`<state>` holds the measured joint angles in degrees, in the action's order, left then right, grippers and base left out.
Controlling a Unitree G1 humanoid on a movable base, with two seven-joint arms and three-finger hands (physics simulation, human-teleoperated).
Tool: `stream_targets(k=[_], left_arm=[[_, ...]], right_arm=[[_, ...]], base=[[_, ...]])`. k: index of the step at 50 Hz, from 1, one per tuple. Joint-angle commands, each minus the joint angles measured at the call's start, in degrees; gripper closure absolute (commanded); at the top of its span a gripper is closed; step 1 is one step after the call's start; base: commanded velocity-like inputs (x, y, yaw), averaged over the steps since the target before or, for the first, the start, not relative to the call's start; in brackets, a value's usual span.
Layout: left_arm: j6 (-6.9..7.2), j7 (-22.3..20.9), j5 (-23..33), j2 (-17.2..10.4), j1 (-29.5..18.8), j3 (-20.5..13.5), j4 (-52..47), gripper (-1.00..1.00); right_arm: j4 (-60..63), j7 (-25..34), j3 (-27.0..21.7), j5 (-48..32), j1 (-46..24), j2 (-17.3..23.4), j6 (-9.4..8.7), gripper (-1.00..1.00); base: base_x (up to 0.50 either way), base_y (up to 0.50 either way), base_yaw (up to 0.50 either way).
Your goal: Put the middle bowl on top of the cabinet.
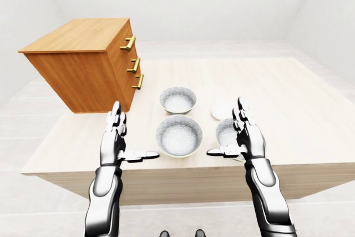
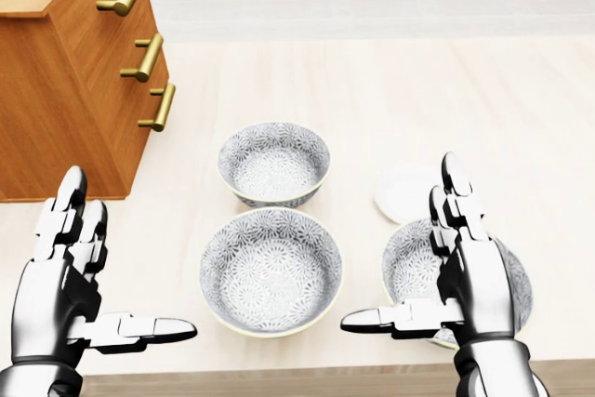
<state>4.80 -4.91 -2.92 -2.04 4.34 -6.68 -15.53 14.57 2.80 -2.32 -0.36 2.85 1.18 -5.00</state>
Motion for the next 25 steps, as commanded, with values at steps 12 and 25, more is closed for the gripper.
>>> stream_targets(k=[12,25], left_arm=[[-0.17,-0.55,-0.77,-0.41,-1.03,-1.70,0.76,-1.00],[-0.05,-1.04,-0.92,-0.53,-0.92,-1.82,0.84,-1.00]], right_arm=[[0.00,0.17,0.07,-0.25,-0.36,-0.19,0.00,-1.00],[0.73,0.39,0.10,-0.20,0.60,-0.21,0.00,-1.00]], base=[[0.00,0.50,0.00],[0.00,0.50,0.00]])
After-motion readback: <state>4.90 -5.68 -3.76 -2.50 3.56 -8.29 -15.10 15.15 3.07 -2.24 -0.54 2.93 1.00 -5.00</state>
